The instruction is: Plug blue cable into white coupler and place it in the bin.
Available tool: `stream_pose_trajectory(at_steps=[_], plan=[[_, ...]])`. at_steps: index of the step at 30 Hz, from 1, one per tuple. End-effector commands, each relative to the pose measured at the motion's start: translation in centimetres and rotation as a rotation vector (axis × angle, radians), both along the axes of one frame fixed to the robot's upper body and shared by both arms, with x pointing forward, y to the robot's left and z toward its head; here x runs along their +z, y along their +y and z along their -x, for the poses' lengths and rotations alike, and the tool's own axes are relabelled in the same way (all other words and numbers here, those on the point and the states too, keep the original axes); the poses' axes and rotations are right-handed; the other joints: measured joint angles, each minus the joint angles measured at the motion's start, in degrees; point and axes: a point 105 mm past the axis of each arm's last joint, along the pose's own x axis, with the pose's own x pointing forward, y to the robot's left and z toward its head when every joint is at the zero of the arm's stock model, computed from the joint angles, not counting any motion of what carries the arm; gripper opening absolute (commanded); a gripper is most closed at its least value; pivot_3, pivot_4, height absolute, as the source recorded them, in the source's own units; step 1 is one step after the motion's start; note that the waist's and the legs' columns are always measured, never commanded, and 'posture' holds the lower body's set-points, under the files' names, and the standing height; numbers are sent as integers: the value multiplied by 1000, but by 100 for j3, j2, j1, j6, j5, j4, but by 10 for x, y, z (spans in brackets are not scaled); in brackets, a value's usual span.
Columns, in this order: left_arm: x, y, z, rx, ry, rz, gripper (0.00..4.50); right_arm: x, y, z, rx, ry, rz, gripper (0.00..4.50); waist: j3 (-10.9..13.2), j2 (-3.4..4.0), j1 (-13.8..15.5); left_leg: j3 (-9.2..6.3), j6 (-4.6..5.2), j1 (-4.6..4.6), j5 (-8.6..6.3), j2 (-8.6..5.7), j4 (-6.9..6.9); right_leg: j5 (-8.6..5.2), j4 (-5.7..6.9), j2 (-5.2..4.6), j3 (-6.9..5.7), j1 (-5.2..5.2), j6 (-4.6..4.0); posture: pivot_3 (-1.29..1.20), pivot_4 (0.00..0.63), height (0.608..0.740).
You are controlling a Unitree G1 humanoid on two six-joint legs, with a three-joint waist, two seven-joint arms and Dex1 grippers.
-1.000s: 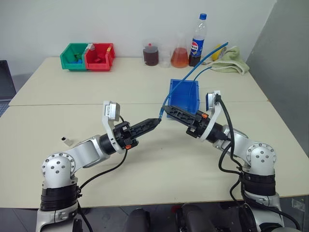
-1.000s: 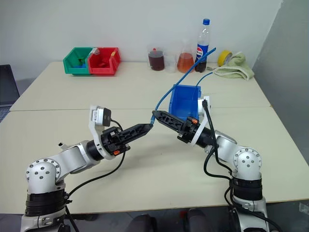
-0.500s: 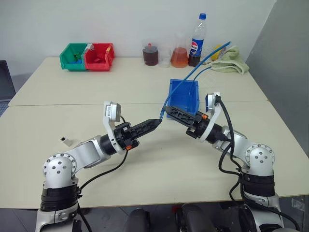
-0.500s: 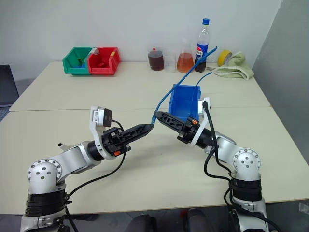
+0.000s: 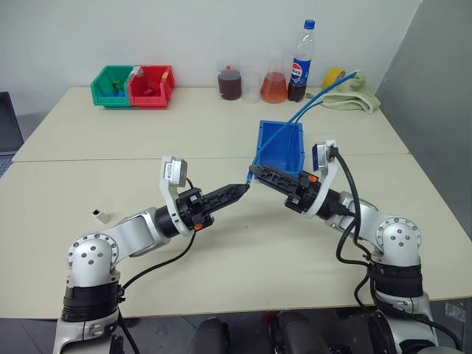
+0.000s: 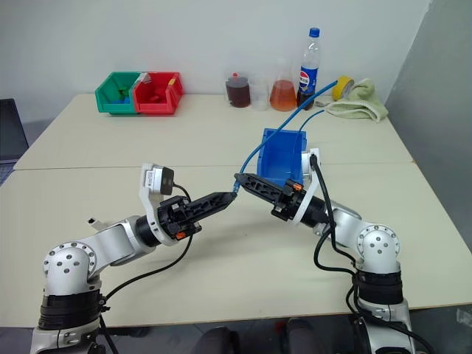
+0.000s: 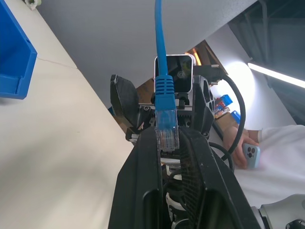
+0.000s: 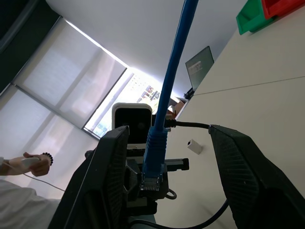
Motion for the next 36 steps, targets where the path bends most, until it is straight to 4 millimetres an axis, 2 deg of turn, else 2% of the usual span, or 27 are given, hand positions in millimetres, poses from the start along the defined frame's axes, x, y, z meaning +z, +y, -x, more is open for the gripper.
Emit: stream_pose_trajectory(at_steps=[1,10,12,20,26,28,36], plan=[[6,0,2,-10,-27,6,239,12,3,6,47,-39,-34,2461,0,0,0,0,0,-1,0,0,0,0,-1,0,0,0,0,0,150,740],[5,0,2,-5,-29,4,239,11,5,8,66,-34,-42,330,0,0,0,0,0,-3,0,1,-3,0,-6,0,-1,-2,0,0,150,740],[5,0,3,-7,-29,4,239,11,5,9,71,-34,-42,56,0,0,0,0,0,-4,0,1,-3,0,-7,0,-1,-2,0,0,150,740],[2,1,5,-9,-23,-4,239,13,2,12,103,-43,-32,54,1,1,0,-1,0,-6,-1,1,-5,0,-11,0,-1,-3,0,0,150,740],[-1,3,2,17,-42,-45,239,14,1,22,173,-72,-4,53,1,1,0,-1,0,-7,-1,1,-6,0,-14,0,-1,-3,0,0,150,740],[-2,3,5,-1,-42,-46,940,14,1,22,175,-84,7,53,2,2,0,0,0,-8,-1,1,-8,0,-14,0,-1,-6,1,0,150,740],[-2,7,9,-2,-53,-42,2421,18,1,13,145,-110,24,53,3,2,-4,0,0,-13,-1,1,-9,0,-18,0,-1,-8,1,0,150,740]])
